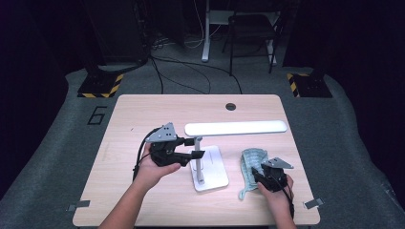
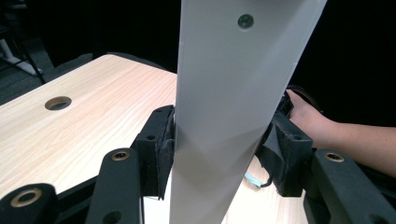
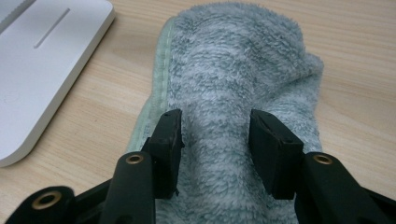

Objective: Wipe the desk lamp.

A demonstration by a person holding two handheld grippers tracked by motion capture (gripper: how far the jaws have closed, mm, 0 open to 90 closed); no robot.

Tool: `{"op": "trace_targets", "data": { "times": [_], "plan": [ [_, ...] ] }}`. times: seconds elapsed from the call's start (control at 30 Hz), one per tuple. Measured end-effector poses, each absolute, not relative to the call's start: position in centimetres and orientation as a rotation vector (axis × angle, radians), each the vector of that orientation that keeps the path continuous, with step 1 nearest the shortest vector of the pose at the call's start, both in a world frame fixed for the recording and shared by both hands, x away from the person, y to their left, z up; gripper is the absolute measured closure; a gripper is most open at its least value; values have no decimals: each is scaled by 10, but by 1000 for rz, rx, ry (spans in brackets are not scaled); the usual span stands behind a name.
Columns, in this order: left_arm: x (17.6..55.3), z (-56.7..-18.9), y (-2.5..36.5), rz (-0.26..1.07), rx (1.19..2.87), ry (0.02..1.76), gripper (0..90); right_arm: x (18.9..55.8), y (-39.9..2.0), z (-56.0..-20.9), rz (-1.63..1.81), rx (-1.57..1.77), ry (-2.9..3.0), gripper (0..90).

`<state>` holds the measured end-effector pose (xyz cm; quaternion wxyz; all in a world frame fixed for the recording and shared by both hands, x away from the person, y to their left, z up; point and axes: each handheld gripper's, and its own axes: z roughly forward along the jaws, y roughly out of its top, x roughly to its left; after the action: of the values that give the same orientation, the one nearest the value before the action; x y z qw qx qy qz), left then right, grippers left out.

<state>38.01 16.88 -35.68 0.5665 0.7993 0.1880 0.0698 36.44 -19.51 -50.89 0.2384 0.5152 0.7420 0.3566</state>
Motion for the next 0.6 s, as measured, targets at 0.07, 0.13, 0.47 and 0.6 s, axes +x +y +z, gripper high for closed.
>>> {"op": "trace_targets", "data": {
  "times": [0.07, 0.13, 0.47, 0.6],
  "plan": [
    [380, -356, 169, 161, 1880, 440, 488, 364, -195, -509, 980, 1415, 2031, 538],
    [380, -355, 169, 164, 1885, 441, 487, 365, -195, -509, 981, 1414, 2033, 536],
    [380, -353, 170, 170, 1892, 427, 505, 366, -195, -512, 962, 1419, 2034, 535],
    [379, -352, 171, 174, 1898, 406, 513, 368, -196, -515, 972, 1424, 2039, 538]
  ]
}}
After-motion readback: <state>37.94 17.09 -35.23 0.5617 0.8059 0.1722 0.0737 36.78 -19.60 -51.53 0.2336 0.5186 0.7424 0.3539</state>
